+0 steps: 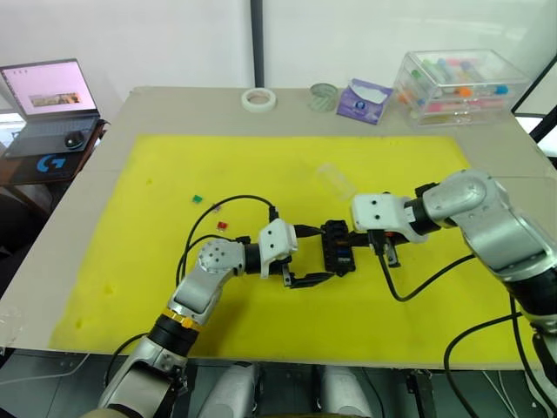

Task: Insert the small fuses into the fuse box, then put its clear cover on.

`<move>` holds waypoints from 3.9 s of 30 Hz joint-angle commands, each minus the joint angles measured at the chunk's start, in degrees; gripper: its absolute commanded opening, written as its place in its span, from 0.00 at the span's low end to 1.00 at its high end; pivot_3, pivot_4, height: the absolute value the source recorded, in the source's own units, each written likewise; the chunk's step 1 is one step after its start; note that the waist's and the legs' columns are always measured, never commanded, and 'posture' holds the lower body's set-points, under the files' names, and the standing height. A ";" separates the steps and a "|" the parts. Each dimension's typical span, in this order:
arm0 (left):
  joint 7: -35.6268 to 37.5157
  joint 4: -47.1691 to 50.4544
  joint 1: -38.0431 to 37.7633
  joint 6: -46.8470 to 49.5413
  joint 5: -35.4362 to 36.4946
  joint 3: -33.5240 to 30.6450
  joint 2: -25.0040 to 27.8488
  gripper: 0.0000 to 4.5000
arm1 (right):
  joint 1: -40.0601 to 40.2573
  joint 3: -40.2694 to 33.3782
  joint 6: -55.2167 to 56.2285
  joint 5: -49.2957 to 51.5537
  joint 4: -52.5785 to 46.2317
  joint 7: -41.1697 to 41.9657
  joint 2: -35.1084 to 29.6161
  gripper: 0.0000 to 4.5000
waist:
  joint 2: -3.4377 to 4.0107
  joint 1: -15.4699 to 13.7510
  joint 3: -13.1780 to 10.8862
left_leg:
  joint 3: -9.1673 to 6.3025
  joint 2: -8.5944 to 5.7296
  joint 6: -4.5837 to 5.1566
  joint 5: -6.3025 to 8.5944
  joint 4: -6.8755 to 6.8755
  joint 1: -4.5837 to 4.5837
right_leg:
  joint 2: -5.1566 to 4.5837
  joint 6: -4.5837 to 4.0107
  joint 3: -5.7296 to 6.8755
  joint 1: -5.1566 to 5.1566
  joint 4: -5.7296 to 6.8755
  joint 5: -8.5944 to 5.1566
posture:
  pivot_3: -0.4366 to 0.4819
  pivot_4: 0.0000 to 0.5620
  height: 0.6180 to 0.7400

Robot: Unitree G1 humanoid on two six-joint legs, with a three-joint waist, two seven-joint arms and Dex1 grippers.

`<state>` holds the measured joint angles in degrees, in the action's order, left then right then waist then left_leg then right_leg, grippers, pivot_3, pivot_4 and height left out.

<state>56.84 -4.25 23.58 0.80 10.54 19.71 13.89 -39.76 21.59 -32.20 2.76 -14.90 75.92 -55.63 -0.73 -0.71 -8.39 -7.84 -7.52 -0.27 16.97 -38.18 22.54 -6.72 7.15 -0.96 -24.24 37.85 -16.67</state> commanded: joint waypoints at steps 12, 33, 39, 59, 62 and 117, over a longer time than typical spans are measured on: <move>-0.42 2.41 -0.67 -0.35 -0.21 0.49 0.19 0.99 | -1.32 0.98 -1.55 -2.22 0.04 0.49 0.97 0.00 | 0.00 0.01 0.01 | 0.00 0.00 0.00 0.00 0.00 0.00 | 0.01 0.00 0.00 0.00 0.01 0.00 | 0.48 0.27 1.00; -1.03 2.69 -0.97 -0.46 -0.01 0.35 0.40 0.99 | -1.29 -1.31 -6.29 -0.16 -2.31 0.32 1.23 0.00 | 0.00 0.06 0.03 | 0.00 0.01 0.00 0.00 -0.01 -0.01 | 0.01 0.00 -0.01 0.00 0.03 0.00 | 0.48 0.27 1.00; -0.83 2.04 -0.55 -0.70 -0.04 0.27 0.39 0.99 | -1.45 -3.22 -8.98 2.24 -4.16 0.02 0.70 0.00 | 0.00 0.02 0.03 | 0.00 0.01 0.00 0.00 0.00 0.00 | 0.00 0.00 -0.01 -0.02 0.03 0.00 | 0.48 0.27 1.00; -0.34 1.70 -0.24 -0.72 -0.29 0.49 0.68 0.99 | 0.73 -2.90 -9.36 3.57 -5.25 -2.78 0.05 0.00 | 0.00 0.00 0.03 | 0.00 0.00 0.00 0.00 0.00 0.00 | -0.01 0.00 -0.01 -0.02 0.02 0.00 | 0.48 0.27 1.00; -0.28 1.77 -0.33 -0.70 -0.30 0.47 0.80 0.99 | 1.01 -2.91 -9.64 3.71 -5.59 -3.05 0.19 0.00 | 0.00 0.01 0.03 | 0.00 0.00 0.00 0.00 0.00 0.00 | 0.00 0.00 -0.01 -0.02 0.02 0.00 | 0.48 0.27 1.00; -0.95 0.76 -0.04 -0.43 -0.26 0.07 0.60 1.00 | -0.75 0.13 -5.02 0.02 0.63 -3.20 1.56 0.29 | 0.00 0.03 0.03 | 0.00 0.00 0.00 0.00 -0.01 -0.01 | 0.00 0.00 -0.01 -0.01 0.03 0.00 | 0.48 0.27 1.00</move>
<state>56.11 -4.34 22.95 0.78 10.46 20.02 14.63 -39.88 22.01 -37.55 3.40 -14.38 72.42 -53.90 -0.73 -0.68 -8.36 -7.84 -7.52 -0.27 16.97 -38.19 22.53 -6.71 7.15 -0.97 -24.25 37.88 -16.67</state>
